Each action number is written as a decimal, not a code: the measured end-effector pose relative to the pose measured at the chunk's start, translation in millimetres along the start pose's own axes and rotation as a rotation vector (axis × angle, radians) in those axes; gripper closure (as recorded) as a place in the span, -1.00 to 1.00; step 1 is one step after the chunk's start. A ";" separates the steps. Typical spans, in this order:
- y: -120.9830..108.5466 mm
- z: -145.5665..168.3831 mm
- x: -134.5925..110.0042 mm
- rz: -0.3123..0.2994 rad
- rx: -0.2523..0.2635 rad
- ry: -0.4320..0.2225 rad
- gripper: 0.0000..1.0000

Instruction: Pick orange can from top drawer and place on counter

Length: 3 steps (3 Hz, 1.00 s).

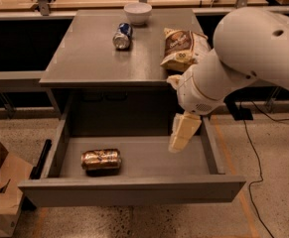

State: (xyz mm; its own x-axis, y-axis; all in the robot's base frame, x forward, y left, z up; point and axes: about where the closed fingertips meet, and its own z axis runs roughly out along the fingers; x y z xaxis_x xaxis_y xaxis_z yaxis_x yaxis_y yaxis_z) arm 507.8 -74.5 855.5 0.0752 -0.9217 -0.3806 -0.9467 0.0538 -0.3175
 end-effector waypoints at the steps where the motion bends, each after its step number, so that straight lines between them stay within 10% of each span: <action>1: -2.1 2.2 -1.7 -0.002 0.010 -0.005 -1.00; 3: -3.7 56.1 -24.2 0.001 -0.031 -0.071 -1.00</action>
Offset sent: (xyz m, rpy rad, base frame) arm 0.0136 0.0140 -0.0253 0.0311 0.0371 -0.0211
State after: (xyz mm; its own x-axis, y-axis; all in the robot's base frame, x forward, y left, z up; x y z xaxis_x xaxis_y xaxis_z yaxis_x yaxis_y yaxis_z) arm 527.1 -30.8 817.1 0.0956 -0.8920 -0.4418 -0.9560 0.0413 -0.2903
